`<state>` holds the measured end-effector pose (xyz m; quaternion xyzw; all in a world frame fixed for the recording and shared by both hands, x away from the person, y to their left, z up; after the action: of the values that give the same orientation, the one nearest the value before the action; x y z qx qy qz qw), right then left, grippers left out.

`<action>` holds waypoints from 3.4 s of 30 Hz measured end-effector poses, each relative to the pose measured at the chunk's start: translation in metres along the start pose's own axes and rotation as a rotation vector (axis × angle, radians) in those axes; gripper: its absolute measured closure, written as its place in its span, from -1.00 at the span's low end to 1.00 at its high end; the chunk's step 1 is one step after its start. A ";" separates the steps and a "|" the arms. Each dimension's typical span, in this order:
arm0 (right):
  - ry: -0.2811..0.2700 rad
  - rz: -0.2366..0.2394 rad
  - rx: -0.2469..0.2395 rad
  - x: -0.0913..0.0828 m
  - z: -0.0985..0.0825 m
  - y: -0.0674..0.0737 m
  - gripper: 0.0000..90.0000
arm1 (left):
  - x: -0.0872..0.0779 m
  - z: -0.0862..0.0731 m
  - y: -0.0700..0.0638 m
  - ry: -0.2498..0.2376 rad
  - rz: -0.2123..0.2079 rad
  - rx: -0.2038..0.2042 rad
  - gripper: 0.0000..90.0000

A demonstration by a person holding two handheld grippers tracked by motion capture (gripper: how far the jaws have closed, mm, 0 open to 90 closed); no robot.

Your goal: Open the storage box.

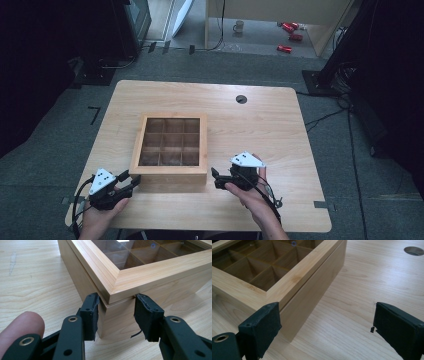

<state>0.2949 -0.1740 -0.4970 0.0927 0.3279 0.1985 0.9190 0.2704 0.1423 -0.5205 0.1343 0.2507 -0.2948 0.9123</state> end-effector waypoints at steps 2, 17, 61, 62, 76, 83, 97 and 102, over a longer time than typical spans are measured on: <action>0.003 0.009 -0.003 0.001 -0.001 0.003 -0.84 | 0.000 0.001 0.000 0.001 0.009 0.011 0.23; 0.028 0.063 -0.027 0.009 -0.009 0.025 -0.84 | -0.002 0.008 -0.001 -0.014 0.031 0.036 0.24; -0.036 0.044 -0.128 0.026 0.003 0.039 -0.77 | -0.007 0.010 0.012 -0.022 -0.006 -0.013 -0.30; -0.037 0.047 -0.128 0.026 0.004 0.039 -0.77 | -0.007 0.006 0.012 -0.009 -0.008 -0.010 -0.36; -0.074 0.065 -0.138 0.018 0.027 0.044 -0.81 | 0.012 -0.030 0.014 0.132 -0.002 0.002 -0.66; -0.097 0.079 -0.137 0.013 0.043 0.046 -0.82 | 0.018 -0.043 0.020 0.176 0.030 -0.018 -0.66; -0.128 0.099 -0.177 0.009 0.077 0.048 -0.91 | 0.025 -0.049 0.017 0.230 0.096 0.032 -0.63; -0.145 0.109 -0.190 0.009 0.091 0.047 -0.91 | 0.025 -0.050 0.017 0.232 0.097 0.034 -0.63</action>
<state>0.3449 -0.1315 -0.4179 0.0369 0.2349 0.2711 0.9327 0.2795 0.1634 -0.5738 0.1949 0.3429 -0.2371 0.8878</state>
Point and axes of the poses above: each handheld gripper's, and its own axes: x roughly forward along the jaws, z roughly out of its top, y roughly to its left, the point moved 8 cm from there along x, roughly forward along the jaws, and after that the axes turned 14 degrees about x, right-handed, at the moved point
